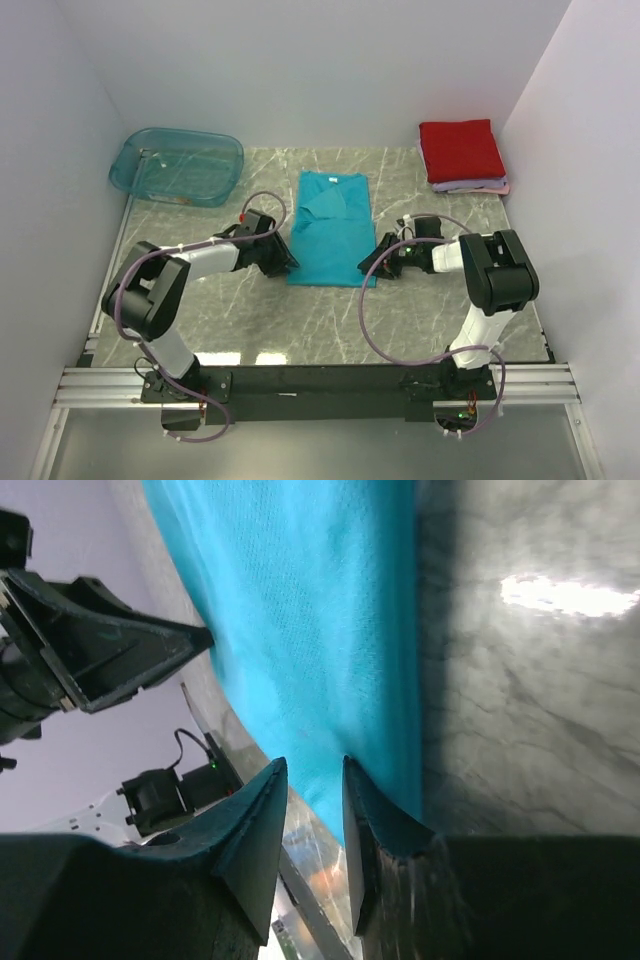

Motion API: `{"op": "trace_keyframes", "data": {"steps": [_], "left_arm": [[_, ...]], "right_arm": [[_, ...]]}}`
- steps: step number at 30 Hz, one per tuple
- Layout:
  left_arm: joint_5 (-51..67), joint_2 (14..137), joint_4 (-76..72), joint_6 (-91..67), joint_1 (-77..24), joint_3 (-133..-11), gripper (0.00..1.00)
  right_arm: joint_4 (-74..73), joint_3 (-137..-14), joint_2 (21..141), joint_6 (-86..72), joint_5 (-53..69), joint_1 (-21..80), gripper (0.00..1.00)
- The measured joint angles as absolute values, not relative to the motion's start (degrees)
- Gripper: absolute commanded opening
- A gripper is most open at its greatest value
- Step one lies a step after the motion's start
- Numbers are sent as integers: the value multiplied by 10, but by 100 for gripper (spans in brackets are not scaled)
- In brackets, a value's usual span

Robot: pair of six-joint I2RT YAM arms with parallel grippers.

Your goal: Fold and stack the t-shirts

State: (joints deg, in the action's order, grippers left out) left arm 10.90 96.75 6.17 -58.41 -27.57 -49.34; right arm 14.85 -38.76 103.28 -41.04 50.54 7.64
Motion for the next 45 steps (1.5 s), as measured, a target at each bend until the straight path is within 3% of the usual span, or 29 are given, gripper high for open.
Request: {"op": "trace_keyframes", "data": {"steps": [6,12,19,29,33,37,40,45], "left_arm": [[98,938,94,-575,-267,-505,46],[99,965,78,-547,-255,-614,45],[107,1095,37,-520,-241,-732,41],[118,1173,36,-515,-200,-754,42],[118,1180,39,-512,-186,-758,49],[112,1168,53,-504,-186,-759,63],[98,1136,79,-498,-191,-752,74],[39,1018,137,-486,-216,-707,84]], "right_arm": [[131,-406,1009,-406,511,69,37],[147,-504,1003,-413,508,66,36],[198,-594,1092,-439,496,58,36],[222,-609,1215,-477,500,25,36],[223,-609,1212,-476,498,19,36],[169,-608,1176,-448,469,18,40],[121,-605,1118,-418,444,18,46],[39,-576,971,-352,368,29,53]]}}
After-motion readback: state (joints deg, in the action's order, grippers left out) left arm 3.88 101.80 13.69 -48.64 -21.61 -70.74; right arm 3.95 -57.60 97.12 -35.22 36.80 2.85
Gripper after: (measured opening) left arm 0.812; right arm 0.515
